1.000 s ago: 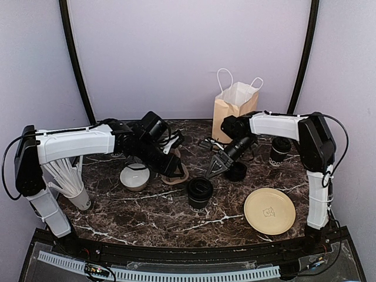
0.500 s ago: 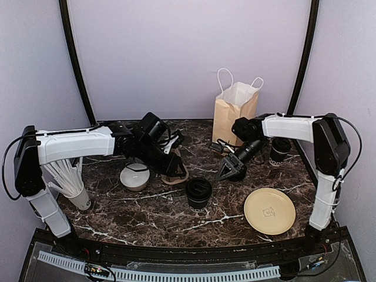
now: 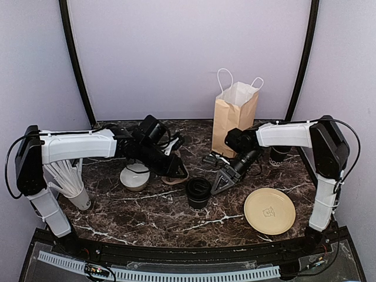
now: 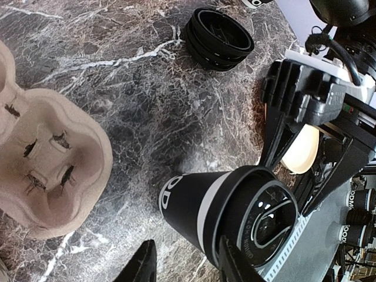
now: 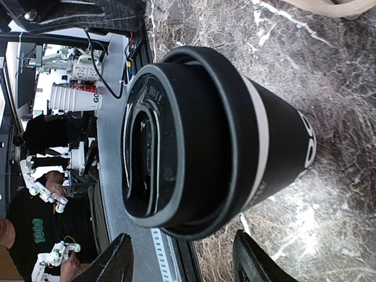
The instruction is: Pack the takeout coffee
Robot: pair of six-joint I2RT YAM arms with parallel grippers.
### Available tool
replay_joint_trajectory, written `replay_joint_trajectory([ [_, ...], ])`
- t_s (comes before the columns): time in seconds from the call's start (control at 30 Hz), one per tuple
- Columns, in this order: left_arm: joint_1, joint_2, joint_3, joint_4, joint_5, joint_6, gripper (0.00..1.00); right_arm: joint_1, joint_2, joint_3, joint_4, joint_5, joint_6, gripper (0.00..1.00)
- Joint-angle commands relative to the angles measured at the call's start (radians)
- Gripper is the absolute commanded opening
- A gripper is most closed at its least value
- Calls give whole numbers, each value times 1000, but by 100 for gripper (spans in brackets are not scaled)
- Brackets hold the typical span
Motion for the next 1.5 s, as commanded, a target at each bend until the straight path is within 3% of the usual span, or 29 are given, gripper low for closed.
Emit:
replay_joint_trajectory([
  [0.0,9,4,-27,30,24,-7,38,12,24,25,13,-19,7,58],
  [0.87,12,66,-48,29,97,4,34,16,103,71,6,6,10,54],
  [1.07,12,45,-113,17,90,-6,27,15,131,83,36,166,50,52],
  [1.27,11,46,-175,-12,38,-12,20,33,175,39,145,527,110,48],
  [1.47,10,22,-186,2,24,-11,18,32,126,83,113,438,58,47],
])
